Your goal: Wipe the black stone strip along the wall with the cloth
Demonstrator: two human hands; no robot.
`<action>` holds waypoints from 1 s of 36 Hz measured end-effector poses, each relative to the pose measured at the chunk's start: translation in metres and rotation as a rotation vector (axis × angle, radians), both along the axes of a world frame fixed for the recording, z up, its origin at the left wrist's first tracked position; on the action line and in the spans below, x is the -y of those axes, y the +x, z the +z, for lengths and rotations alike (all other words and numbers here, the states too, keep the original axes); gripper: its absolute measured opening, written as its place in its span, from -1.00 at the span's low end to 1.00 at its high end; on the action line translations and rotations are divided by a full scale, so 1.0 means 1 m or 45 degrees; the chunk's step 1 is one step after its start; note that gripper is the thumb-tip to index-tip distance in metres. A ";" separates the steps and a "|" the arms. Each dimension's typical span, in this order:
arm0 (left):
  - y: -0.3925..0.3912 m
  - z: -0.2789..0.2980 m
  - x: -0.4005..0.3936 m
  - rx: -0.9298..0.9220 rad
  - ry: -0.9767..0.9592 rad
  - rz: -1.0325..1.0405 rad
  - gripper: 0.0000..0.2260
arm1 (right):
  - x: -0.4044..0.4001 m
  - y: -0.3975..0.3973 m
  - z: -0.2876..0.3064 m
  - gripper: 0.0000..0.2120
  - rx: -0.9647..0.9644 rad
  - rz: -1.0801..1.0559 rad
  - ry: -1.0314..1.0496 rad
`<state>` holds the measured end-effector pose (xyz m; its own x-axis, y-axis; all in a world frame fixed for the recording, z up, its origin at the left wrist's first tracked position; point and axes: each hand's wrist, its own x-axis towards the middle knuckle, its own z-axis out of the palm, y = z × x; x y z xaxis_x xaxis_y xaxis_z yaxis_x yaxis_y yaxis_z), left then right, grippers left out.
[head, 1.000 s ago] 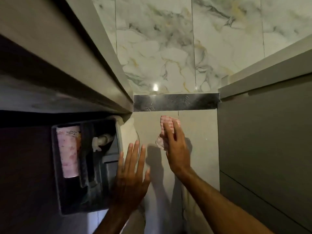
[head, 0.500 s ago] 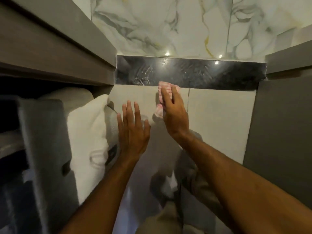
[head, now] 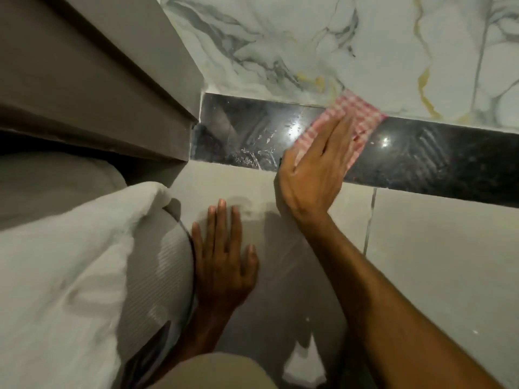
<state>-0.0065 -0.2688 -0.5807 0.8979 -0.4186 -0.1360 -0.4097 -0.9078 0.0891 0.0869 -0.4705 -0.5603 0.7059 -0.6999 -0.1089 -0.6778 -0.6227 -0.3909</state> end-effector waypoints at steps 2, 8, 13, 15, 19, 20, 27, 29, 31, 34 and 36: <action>-0.001 -0.001 -0.001 0.024 -0.006 0.019 -0.35 | -0.015 0.019 0.003 -0.19 -0.027 0.281 0.074; -0.002 -0.001 -0.001 0.115 -0.008 0.046 -0.38 | -0.039 -0.032 0.018 -0.31 -0.047 0.960 0.159; 0.001 -0.006 -0.002 0.086 -0.036 0.067 -0.35 | -0.009 -0.050 0.019 -0.68 0.060 0.705 -0.152; 0.000 -0.008 -0.002 0.079 -0.038 0.077 -0.34 | -0.005 -0.026 0.016 -0.62 0.092 0.660 -0.150; 0.001 -0.009 -0.002 0.088 -0.055 0.088 -0.35 | -0.025 0.039 0.002 -0.37 0.033 0.716 -0.090; 0.001 -0.009 -0.002 0.086 -0.066 0.090 -0.35 | -0.031 0.048 -0.002 -0.35 0.015 0.774 -0.103; -0.002 -0.008 -0.003 0.112 -0.115 0.087 -0.35 | -0.013 -0.030 0.000 -0.35 -0.020 1.273 -0.146; -0.002 -0.009 -0.004 0.107 -0.102 0.077 -0.35 | 0.004 -0.034 0.001 -0.35 -0.033 1.166 -0.157; -0.002 -0.011 -0.005 0.110 -0.116 0.077 -0.34 | 0.004 -0.010 0.005 -0.36 -0.043 0.949 -0.170; -0.002 -0.014 -0.005 0.122 -0.155 0.086 -0.34 | -0.017 0.045 0.008 -0.35 -0.074 0.704 -0.113; -0.001 -0.014 -0.003 0.138 -0.177 0.106 -0.37 | -0.037 0.065 0.007 -0.34 -0.063 0.789 -0.092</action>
